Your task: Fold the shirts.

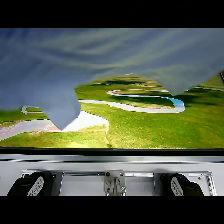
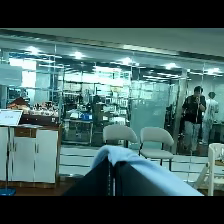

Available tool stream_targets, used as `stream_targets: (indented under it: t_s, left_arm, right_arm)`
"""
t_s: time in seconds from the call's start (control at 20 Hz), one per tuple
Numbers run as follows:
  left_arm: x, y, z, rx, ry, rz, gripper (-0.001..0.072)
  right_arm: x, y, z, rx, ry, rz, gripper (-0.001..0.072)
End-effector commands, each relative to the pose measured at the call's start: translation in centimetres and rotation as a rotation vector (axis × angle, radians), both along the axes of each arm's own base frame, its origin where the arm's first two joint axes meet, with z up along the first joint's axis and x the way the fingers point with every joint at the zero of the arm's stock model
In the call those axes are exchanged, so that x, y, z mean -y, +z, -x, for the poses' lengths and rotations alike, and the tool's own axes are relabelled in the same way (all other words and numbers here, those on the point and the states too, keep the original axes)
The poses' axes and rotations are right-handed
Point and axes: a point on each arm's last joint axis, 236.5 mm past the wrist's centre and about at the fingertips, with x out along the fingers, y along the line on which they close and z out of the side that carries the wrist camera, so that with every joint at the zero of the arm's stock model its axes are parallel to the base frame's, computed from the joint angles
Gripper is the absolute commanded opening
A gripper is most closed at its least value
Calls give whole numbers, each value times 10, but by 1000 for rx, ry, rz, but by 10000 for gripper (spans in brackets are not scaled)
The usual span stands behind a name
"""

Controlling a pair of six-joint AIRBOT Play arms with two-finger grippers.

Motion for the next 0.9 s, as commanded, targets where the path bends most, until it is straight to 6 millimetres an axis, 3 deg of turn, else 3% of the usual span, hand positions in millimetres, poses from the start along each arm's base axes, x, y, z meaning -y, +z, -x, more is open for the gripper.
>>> stream_targets:
  t_s: [0.0, 0.25, 0.45, 0.65, 0.75, 0.85]
  left_arm:
    - [3, -8, 32, -26, 15, -11, 36]
    - [-12, -93, -19, -380, 61, -25, 36]
    - [-20, -182, -78, -649, 55, -43, 36]
    - [-30, -316, -146, -1003, 30, -2, 35]
    - [-30, -384, -182, -1159, -1, 35, 35]
    - [-26, -435, -229, -1229, -45, 90, 36]
  right_arm:
    - [13, -14, 38, -59, -126, 32, 59]
    - [57, -96, 11, -416, -262, 57, 59]
    - [78, -222, -31, -944, -211, 46, 58]
    - [84, -341, -88, -1240, -114, -53, 58]
    - [95, -398, -132, -1274, -118, -99, 58]
    - [94, -442, -183, -1267, -104, -105, 58]
